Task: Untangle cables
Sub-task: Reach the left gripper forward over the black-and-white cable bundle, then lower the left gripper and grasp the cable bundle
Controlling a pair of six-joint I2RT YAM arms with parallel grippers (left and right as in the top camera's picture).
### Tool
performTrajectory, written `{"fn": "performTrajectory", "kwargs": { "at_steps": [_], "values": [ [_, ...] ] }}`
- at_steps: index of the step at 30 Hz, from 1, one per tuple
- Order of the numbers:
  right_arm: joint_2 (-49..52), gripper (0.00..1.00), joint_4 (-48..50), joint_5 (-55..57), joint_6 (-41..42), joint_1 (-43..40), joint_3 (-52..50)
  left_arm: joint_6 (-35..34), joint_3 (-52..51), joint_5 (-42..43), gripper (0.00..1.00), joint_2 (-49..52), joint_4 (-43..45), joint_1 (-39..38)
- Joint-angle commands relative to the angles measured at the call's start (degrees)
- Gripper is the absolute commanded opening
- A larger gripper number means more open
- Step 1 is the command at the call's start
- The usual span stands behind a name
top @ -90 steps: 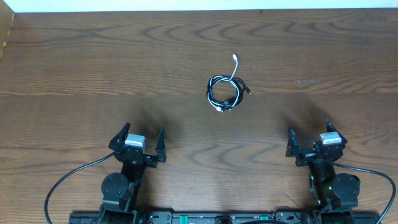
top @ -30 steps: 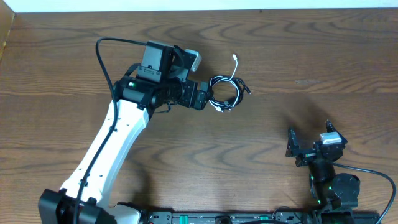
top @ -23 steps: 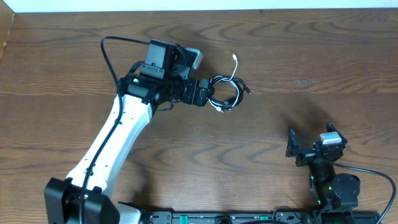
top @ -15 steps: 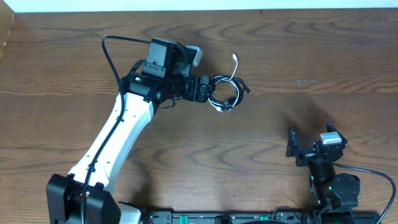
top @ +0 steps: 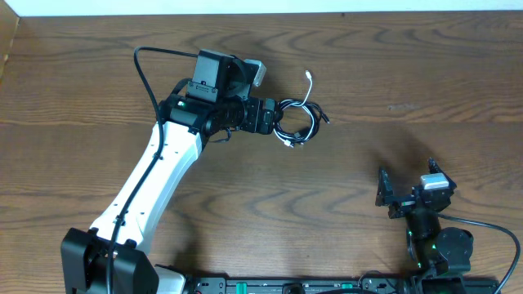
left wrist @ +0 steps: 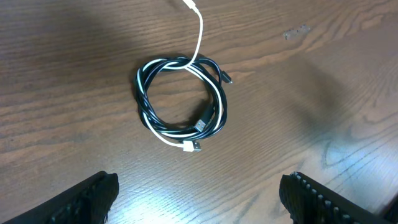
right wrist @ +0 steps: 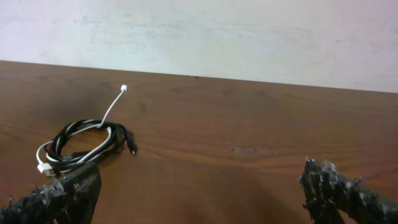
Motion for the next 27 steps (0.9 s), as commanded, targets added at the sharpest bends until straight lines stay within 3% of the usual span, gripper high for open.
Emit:
{"fn": "performTrajectory", "kwargs": {
  "at_steps": [1, 15, 20, 27],
  "values": [
    [-0.2, 0.99, -0.2, -0.4, 0.6, -0.1, -0.1, -1.4, 1.0, 0.5, 0.87, 0.4, 0.4, -0.1],
    [-0.2, 0.99, -0.2, -0.4, 0.6, -0.1, -0.1, -10.6, 1.0, -14.5, 0.83, 4.9, 3.9, -4.9],
    [-0.2, 0.99, -0.2, -0.4, 0.5, -0.1, -0.1, -12.9, 1.0, -16.3, 0.83, 9.0, 6.5, -6.3],
    [-0.1, 0.99, -0.2, -0.4, 0.6, -0.1, -0.1, -13.6, 1.6, -18.5, 0.74, 14.6, 13.5, -6.3]
  ]
}}
